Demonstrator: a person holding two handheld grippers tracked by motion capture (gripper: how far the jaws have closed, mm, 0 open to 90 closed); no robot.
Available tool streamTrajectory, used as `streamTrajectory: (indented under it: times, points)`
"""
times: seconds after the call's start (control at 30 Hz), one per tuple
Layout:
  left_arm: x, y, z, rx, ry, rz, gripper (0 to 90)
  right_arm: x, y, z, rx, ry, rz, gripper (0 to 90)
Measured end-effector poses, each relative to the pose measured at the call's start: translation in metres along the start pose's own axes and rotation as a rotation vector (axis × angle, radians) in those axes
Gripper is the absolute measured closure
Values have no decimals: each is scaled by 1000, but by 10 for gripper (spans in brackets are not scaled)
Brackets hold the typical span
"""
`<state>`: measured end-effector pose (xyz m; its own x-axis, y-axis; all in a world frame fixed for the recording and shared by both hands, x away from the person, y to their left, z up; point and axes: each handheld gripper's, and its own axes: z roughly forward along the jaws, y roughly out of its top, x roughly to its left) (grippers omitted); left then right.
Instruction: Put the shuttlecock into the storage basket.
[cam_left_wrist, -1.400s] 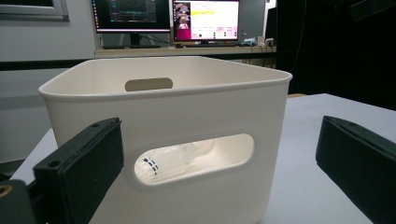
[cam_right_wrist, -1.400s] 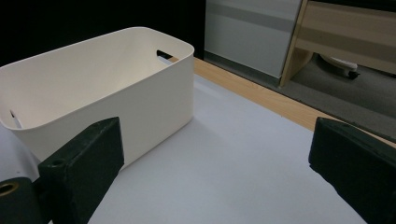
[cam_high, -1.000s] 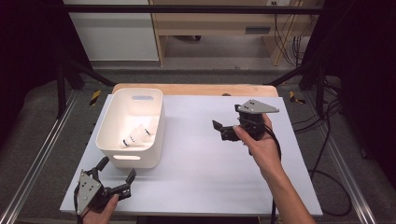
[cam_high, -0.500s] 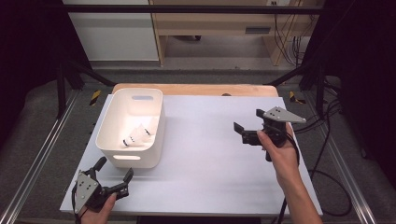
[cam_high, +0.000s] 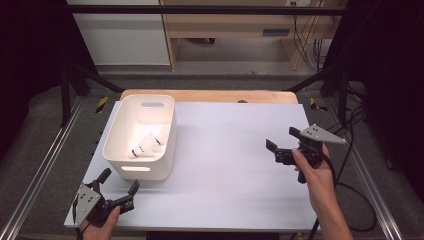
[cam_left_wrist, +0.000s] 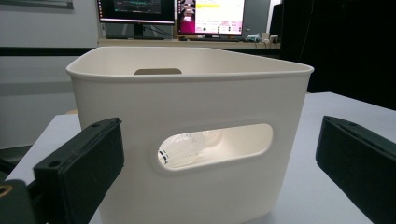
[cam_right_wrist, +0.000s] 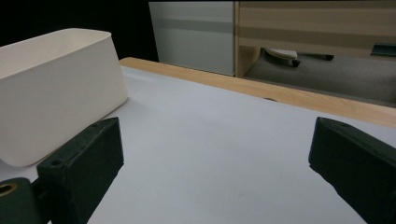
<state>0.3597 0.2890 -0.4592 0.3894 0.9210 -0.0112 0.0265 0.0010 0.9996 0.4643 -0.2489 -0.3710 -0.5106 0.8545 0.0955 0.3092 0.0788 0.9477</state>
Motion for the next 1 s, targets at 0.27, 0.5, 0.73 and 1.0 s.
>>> streamTrajectory:
  times: [0.27,0.5,0.73,1.0]
  points:
    - [1,0,0,-2,7,2,11,-7,-15,-11,2,-8,20,37]
    - [1,0,0,-3,7,3,11,-10,-26,-17,9,-20,34,32]
    - [1,0,-1,-12,15,2,10,-9,-35,-21,9,-17,45,32]
    - [1,0,-1,-12,11,4,10,-7,-45,-17,27,-13,51,32]
